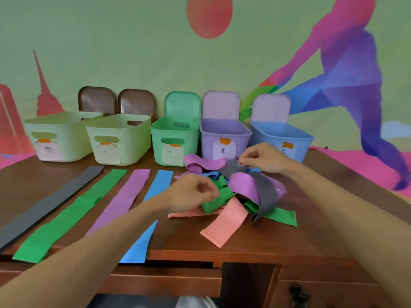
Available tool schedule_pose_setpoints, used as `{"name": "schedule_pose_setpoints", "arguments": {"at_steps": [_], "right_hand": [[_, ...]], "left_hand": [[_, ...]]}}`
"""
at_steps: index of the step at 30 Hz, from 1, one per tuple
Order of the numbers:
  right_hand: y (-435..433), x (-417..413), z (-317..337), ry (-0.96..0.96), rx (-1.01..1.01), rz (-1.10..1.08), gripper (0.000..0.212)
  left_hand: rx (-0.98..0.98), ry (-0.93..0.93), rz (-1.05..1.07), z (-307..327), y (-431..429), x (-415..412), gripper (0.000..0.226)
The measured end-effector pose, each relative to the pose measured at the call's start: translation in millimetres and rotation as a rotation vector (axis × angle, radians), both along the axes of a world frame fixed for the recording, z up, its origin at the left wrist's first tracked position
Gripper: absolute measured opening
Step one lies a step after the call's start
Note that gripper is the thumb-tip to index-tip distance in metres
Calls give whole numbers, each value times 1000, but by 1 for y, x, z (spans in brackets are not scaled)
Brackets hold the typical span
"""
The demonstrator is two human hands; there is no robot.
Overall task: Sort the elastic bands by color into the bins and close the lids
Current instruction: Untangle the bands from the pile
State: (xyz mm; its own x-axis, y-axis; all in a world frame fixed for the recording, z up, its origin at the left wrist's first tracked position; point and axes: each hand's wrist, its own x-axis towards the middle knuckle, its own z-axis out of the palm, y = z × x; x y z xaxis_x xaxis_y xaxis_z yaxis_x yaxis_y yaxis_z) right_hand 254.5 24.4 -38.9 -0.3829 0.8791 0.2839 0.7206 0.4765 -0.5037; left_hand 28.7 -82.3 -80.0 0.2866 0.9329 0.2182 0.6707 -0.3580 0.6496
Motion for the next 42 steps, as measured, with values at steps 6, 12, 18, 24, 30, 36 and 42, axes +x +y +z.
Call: {"name": "schedule_pose_setpoints", "arguments": {"at_steps": [6,12,18,24,30,36,42], "right_hand": [[7,41,-30,183,-38,-94,16],[27,47,-67,373,-75,-138,19],[22,48,-61,474,-142,-35,38],[-2,66,-45,251,-300,182,39],[4,71,-48,454,-240,170,15],[2,70,-46,807,-156,62,12],[2,69,-41,1157,-205,-43,7]], "left_hand": [[193,-215,117,0,29,53,10],[97,-394,191,-33,59,93,4],[131,-424,199,-52,64,96,3],[151,-398,190,-52,62,97,4],[206,-385,203,-51,57,97,7],[268,-101,227,-42,59,93,12],[233,160,284,-14,59,88,35]]}}
